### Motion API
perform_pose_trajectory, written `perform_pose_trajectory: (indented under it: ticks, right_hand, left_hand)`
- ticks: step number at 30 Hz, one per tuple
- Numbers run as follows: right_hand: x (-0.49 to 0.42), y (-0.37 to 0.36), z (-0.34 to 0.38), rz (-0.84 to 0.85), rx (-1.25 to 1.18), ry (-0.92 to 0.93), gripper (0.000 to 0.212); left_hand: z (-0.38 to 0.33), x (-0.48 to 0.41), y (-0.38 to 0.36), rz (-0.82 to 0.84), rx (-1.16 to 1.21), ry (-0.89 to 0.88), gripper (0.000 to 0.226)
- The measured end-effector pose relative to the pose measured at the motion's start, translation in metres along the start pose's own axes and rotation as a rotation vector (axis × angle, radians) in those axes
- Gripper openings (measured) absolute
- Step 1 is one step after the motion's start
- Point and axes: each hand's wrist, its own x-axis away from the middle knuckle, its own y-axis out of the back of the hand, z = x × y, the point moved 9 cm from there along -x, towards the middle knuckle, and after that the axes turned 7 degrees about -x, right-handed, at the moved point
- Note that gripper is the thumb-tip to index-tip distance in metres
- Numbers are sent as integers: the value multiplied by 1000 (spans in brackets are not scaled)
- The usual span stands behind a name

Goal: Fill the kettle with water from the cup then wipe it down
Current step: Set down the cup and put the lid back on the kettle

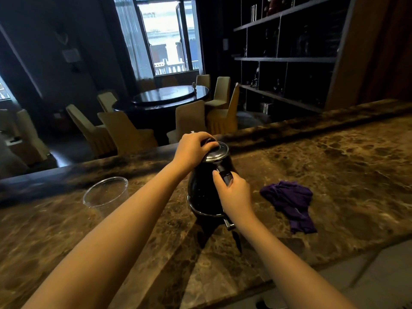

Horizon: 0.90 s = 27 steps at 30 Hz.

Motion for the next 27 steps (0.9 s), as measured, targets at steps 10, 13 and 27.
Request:
perform_pose_trajectory:
  ticks: [10,13,27]
  right_hand:
    - [12,-9,-1,19,5,128,23]
    - [19,-13,-1,-17,-2,177,15]
    - [5,92,-28,-108,732,129,31]
  left_hand:
    - [1,-11,-5,47,-1,-75,26]
    - [2,-15,-7,84,-7,-106,25]
    - [16,108,29,-353,276,300,28]
